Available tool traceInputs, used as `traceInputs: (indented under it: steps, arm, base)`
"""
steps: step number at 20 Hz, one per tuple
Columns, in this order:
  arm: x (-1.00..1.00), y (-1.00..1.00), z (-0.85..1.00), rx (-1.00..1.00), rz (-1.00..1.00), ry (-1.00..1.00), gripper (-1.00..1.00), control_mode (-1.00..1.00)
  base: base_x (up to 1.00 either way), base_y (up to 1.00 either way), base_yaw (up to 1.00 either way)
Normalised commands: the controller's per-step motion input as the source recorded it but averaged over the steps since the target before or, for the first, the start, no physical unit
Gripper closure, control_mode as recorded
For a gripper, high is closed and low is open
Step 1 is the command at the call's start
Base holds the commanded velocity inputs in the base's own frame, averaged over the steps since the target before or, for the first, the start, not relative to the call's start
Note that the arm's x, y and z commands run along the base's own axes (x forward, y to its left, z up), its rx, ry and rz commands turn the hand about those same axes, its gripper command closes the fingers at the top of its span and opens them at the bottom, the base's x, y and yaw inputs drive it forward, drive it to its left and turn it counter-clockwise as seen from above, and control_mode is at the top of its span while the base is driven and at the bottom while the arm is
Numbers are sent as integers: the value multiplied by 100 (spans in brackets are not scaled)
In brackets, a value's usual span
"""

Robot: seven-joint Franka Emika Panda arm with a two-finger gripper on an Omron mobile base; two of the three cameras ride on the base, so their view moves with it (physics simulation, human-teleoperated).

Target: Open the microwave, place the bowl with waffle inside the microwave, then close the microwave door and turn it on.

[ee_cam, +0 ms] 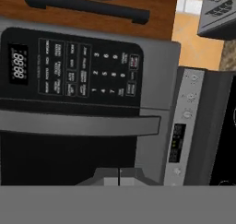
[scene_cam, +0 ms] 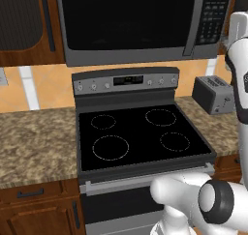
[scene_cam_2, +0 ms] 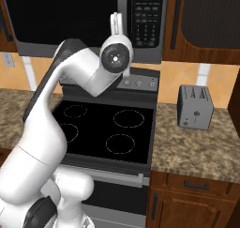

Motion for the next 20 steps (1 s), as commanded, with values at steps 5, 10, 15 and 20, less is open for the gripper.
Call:
traceInputs:
  steps: [5,10,15,20]
  arm:
    - [1,-42,-17,0,1,-1,100,-100]
    - [16,-8,-10,7,7,-10,100,-100]
    - [42,0,-1,10,2,-5,100,-100]
    - [53,-11,-1,7,0,-1,100,-100]
  base:
    - [0,0,0]
    - [0,0,0]
    - [0,0,0]
    - [0,0,0]
